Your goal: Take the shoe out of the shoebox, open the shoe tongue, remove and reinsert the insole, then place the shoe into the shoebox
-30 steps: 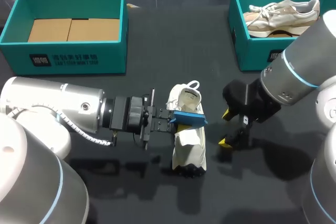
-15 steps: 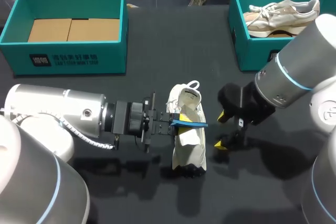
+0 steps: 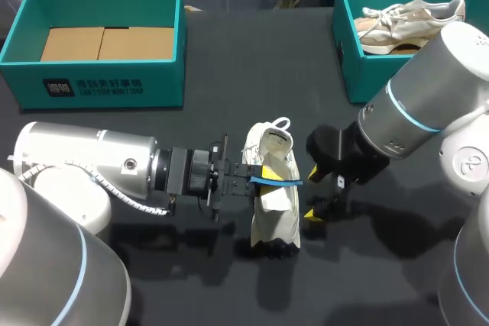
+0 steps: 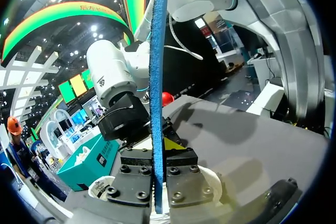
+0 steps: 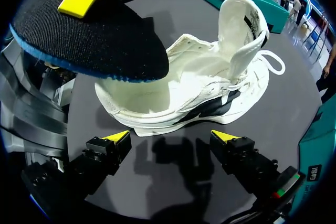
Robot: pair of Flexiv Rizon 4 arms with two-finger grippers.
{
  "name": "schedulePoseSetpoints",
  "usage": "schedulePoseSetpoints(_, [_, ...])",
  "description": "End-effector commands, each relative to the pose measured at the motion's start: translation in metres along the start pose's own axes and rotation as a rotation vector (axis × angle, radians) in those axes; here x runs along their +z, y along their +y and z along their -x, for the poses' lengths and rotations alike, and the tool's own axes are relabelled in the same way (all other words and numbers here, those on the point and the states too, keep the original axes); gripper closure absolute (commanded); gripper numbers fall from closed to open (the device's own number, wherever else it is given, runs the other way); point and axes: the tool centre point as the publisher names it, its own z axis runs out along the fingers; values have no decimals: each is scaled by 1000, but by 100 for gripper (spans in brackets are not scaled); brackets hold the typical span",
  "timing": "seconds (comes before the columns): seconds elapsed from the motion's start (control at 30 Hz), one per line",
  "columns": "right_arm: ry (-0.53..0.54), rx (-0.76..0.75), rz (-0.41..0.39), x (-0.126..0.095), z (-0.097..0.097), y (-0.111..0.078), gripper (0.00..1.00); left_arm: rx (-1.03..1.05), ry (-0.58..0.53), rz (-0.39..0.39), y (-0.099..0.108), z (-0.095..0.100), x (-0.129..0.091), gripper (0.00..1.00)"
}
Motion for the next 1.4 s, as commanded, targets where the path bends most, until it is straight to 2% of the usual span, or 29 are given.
schedulePoseSetpoints(0.03, [-4, 2, 9, 5, -3, 0, 0, 4, 7, -10, 5, 1, 4, 100])
schedulePoseSetpoints(0.67, [11, 4, 14, 10, -3, 3, 0, 9, 27, -30, 3, -4, 14, 100])
schedulePoseSetpoints(0.93, [11, 4, 14, 10, -3, 3, 0, 14, 17, -40, 7, -11, 17, 100])
schedulePoseSetpoints(1.4, [11, 4, 14, 10, -3, 3, 0, 7, 9, -56, 13, -9, 22, 100])
